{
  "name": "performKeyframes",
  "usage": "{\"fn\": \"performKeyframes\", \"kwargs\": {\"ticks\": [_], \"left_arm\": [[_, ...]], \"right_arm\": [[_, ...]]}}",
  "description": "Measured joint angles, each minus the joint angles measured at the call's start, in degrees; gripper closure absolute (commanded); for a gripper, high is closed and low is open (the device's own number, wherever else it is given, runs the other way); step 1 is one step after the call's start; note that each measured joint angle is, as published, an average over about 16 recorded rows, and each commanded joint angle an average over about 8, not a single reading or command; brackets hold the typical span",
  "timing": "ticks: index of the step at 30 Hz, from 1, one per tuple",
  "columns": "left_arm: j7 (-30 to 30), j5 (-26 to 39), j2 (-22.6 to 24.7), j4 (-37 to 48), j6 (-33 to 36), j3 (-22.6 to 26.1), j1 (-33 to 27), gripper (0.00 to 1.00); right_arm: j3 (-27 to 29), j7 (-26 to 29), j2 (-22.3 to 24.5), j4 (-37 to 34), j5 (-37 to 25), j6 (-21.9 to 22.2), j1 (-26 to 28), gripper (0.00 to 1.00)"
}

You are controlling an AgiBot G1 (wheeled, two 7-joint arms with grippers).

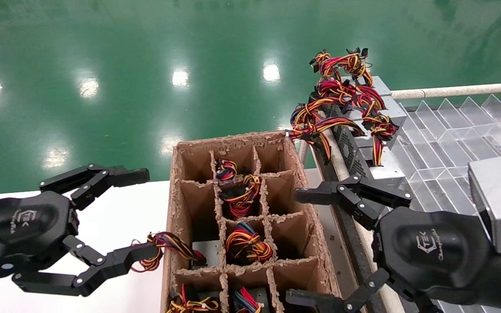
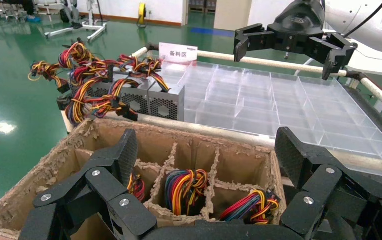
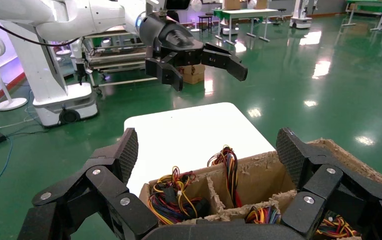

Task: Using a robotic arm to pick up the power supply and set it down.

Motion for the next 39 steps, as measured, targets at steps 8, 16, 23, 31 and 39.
{"fn": "performKeyframes", "kwargs": {"ticks": [8,16,23,31,39], "left_arm": [[0.0,0.0,0.0,0.0,0.0,0.0,0.0,0.00],[0.0,0.0,0.0,0.0,0.0,0.0,0.0,0.00],[0.0,0.0,0.0,0.0,0.0,0.0,0.0,0.00],[0.0,0.0,0.0,0.0,0.0,0.0,0.0,0.00],[0.0,0.0,0.0,0.0,0.0,0.0,0.0,0.00]], "right_arm": [[0.0,0.0,0.0,0.0,0.0,0.0,0.0,0.00],[-0.1,0.0,0.0,-0.1,0.0,0.0,0.1,0.00],[-0.1,0.0,0.0,-0.1,-0.1,0.0,0.1,0.00],[-0.1,0.0,0.0,-0.1,-0.1,0.0,0.1,0.00],[-0.1,0.0,0.0,-0.1,-0.1,0.0,0.1,0.00]]}}
